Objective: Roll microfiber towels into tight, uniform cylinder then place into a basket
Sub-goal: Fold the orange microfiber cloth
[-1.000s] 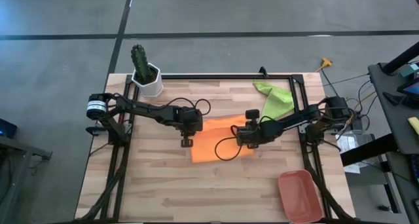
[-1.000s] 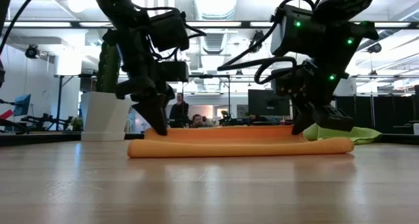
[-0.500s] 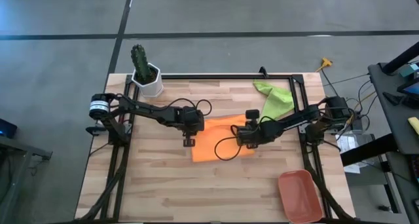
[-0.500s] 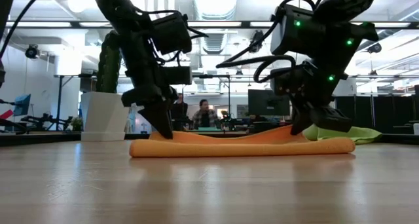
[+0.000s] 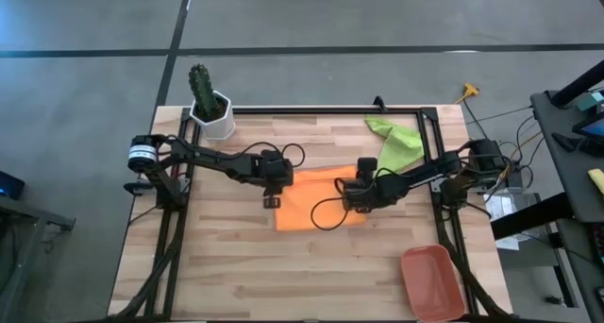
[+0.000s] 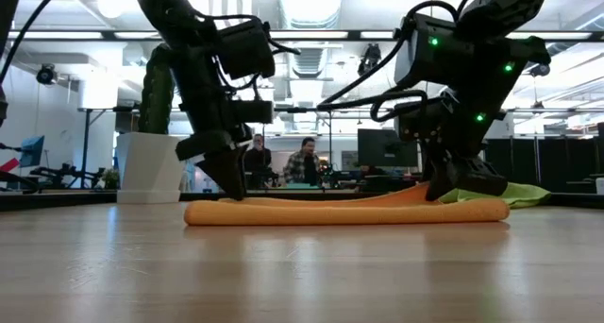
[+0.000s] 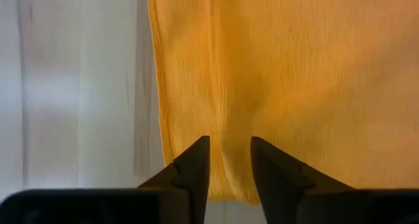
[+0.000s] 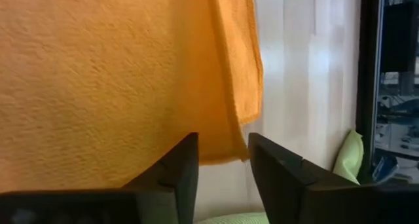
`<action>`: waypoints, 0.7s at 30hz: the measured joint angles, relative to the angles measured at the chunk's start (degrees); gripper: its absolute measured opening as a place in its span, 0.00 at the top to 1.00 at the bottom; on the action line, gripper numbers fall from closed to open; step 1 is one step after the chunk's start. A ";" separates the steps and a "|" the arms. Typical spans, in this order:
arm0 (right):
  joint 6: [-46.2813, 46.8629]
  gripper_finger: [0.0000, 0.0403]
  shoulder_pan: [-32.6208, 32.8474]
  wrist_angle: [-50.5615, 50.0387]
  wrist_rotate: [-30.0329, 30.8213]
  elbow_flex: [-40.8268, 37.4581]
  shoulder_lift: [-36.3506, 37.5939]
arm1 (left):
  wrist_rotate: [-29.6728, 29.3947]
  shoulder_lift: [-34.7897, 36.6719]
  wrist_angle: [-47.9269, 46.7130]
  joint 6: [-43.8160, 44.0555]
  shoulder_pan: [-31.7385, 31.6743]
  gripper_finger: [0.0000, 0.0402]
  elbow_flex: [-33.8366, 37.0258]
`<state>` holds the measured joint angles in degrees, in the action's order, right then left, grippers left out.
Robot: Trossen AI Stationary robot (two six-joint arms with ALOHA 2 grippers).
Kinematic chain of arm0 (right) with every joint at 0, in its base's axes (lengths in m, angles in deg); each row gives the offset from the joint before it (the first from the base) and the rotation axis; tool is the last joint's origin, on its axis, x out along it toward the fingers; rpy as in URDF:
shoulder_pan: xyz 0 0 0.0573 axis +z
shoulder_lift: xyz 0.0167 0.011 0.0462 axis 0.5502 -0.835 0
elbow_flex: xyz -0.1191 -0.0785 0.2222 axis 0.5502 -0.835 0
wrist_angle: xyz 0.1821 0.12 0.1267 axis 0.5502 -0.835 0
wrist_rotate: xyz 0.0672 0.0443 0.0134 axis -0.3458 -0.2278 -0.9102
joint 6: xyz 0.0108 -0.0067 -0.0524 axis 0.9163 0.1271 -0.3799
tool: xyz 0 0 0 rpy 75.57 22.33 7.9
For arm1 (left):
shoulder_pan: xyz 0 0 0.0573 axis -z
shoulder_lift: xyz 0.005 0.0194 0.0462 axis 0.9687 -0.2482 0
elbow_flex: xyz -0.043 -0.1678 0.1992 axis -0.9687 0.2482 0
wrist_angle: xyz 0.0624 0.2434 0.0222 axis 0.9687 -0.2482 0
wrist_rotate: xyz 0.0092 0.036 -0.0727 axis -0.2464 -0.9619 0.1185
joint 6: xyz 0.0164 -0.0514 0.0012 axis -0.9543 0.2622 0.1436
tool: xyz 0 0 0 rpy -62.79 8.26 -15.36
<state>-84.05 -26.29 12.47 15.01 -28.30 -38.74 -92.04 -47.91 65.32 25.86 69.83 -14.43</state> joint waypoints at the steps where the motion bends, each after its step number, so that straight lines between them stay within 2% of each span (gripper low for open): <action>1: 0.16 0.66 0.00 -0.12 0.52 -0.06 0.00 | -0.06 0.05 -0.68 -0.03 0.00 0.75 0.00; 7: 0.95 0.63 0.00 -0.83 3.15 -0.12 0.02 | -0.61 1.83 -4.88 0.13 0.04 0.75 -0.11; 12: 3.97 0.63 0.00 -5.32 4.30 -0.14 0.14 | -0.60 5.33 -4.81 0.40 1.21 0.75 -0.01; 18: 12.03 0.63 0.35 -14.66 6.44 -0.29 1.16 | -0.26 7.93 -2.56 -0.09 6.60 0.74 1.79; 21: 14.35 0.63 0.95 -16.48 6.76 -0.31 2.79 | -0.19 7.97 2.77 -2.86 10.56 0.74 2.95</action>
<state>-69.71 -25.34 -4.01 21.77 -28.61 -35.95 -92.23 -39.93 68.09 23.00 80.38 -11.48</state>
